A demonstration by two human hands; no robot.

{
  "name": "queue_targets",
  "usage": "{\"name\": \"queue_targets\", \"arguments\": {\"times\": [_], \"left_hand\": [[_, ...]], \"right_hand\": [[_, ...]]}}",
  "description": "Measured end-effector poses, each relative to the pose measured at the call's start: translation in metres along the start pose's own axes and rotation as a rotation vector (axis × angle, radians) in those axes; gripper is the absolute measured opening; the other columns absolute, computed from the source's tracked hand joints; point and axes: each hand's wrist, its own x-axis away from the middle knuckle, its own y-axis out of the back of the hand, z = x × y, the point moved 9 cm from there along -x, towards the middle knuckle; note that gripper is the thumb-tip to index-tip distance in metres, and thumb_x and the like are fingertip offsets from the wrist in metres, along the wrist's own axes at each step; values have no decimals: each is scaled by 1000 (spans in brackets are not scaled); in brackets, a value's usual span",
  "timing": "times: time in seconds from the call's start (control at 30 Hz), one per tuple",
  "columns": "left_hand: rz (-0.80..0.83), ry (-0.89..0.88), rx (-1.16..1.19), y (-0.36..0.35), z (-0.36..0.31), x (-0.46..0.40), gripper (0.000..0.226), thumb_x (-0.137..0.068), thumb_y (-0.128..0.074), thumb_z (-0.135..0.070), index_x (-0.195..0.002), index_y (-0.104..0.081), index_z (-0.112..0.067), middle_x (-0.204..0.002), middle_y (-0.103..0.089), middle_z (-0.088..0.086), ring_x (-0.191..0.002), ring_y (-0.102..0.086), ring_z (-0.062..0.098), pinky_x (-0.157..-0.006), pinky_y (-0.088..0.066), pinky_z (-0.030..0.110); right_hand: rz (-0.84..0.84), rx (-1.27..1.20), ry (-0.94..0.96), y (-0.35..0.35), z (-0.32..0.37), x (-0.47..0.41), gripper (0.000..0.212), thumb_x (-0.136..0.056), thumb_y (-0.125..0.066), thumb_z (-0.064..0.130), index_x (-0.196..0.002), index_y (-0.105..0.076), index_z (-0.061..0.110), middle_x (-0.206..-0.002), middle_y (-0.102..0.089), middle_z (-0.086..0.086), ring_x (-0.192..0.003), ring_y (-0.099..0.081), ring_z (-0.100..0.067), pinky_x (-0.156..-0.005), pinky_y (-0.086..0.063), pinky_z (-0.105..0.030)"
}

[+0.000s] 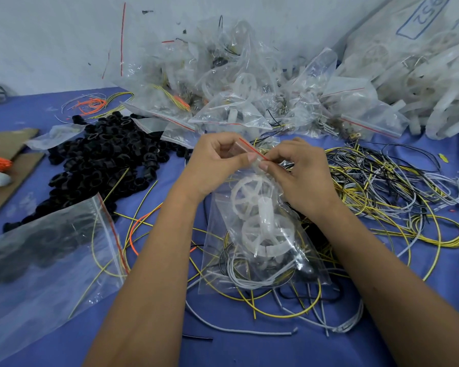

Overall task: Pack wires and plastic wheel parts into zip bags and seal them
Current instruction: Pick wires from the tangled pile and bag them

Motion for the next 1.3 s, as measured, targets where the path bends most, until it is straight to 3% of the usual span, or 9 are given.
{"name": "queue_targets", "arguments": {"times": [0.2, 0.37, 0.6, 0.73, 0.83, 1.0, 1.07, 1.17, 1.3], "left_hand": [[-47, -8, -22, 5, 2, -2, 9, -87, -73, 7, -88, -72, -2, -79, -69, 14, -74, -63, 16, -73, -53, 28], [-154, -2, 21, 21, 8, -2, 13, -89, -72, 4, -87, -72, -8, -69, -72, -6, -65, -64, 8, -68, -52, 23], [-128, 147, 106, 21, 22, 4, 12, -89, -73, 2, -85, -75, -9, -70, -76, 0, -60, -68, 8, -53, -51, 20], [-215, 145, 245, 33, 22, 3, 29, -90, -72, 0, -70, -79, -20, -71, -74, 4, -60, -69, 17, -60, -57, 28], [-215, 158, 275, 34, 23, 3, 28, -93, -72, -6, -69, -79, -20, -72, -73, 5, -63, -66, 20, -70, -54, 35], [101, 381, 199, 18, 40, 15, 20, -75, -85, -37, -89, -83, -23, -95, -79, 0, -86, -76, 16, -83, -61, 35], [279, 484, 102, 10, 50, 26, 30, -73, -86, -42, -99, -83, -29, -107, -79, -1, -100, -74, 14, -90, -61, 39], [399, 524, 110, 0, 50, 34, 16, -79, -82, -33, -95, -83, -34, -97, -79, -8, -85, -74, 7, -65, -62, 27], [341, 485, 182, -1, 49, 27, 15, -79, -72, -30, -84, -85, -24, -89, -80, -4, -79, -75, 5, -64, -62, 23]], "right_hand": [[12, -32, -81, -3, -8, 1, 7, -87, -78, 16, -90, -78, 10, -75, -66, 8, -78, -58, -18, -73, -49, -31], [-9, -66, -147, 2, -14, 2, 7, -87, -79, 15, -85, -78, 8, -72, -68, -2, -74, -59, -21, -71, -49, -37], [-6, -128, -229, 3, -21, 4, 15, -92, -75, 24, -83, -78, 12, -62, -67, 0, -55, -56, -11, -56, -46, -27], [-66, -59, -254, 13, -30, 3, 29, -93, -72, 34, -79, -78, 9, -61, -68, 1, -54, -58, -20, -54, -46, -33], [-123, -178, -263, 16, -30, 5, 25, -94, -73, 28, -82, -79, 7, -51, -57, 18, -46, -46, -3, -49, -32, -13], [-211, -355, -343, 25, -39, 5, 25, -93, -73, 31, -81, -78, 10, -58, -60, -4, -56, -46, -9, -51, -39, -37], [-212, -329, -324, 26, -39, 6, 27, -94, -72, 33, -79, -76, 11, -55, -56, 3, -54, -43, -6, -49, -35, -32], [-261, -390, -347, 26, -42, 8, 27, -95, -71, 35, -78, -76, 14, -54, -51, 11, -51, -38, -6, -48, -30, -24], [-205, -573, -491, 14, -51, 8, 46, -99, -60, 46, -78, -72, 8, -68, -64, -10, -59, -54, -14, -57, -45, -34]]}}
